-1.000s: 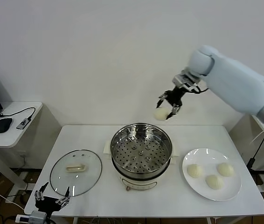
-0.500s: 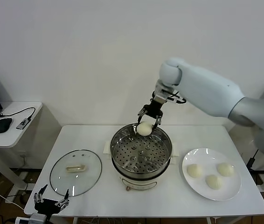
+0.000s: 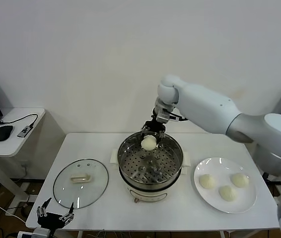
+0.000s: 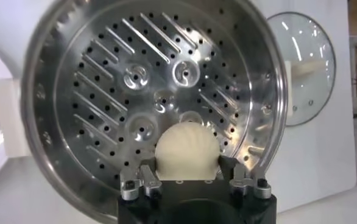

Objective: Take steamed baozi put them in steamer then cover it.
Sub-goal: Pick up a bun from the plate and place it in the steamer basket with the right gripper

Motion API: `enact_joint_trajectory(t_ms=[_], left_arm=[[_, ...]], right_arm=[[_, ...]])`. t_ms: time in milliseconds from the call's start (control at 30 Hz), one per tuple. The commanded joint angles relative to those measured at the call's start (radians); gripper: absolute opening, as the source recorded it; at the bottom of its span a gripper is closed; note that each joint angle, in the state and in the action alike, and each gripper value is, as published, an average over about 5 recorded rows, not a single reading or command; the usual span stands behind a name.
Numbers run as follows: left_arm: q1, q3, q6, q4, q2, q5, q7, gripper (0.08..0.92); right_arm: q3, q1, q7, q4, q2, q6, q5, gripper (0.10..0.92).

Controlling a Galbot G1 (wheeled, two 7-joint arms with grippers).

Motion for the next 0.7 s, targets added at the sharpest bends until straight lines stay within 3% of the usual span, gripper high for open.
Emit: enact_joint_trajectory(t_ms=[33, 700], left_arm=[[-0.001, 0.001, 0.0, 0.004, 0.001, 0.001, 0.001, 0.823], [-0.025, 0.011, 0.0, 0.031, -0.004, 0.001, 0.001, 0.823]], right_arm=[[0.028, -0.049, 0.064, -0.058, 0.025, 0.022, -0.11, 0.636], [0.036, -0.081, 0.095, -0.07, 0.032, 0.021, -0.135, 0.637]])
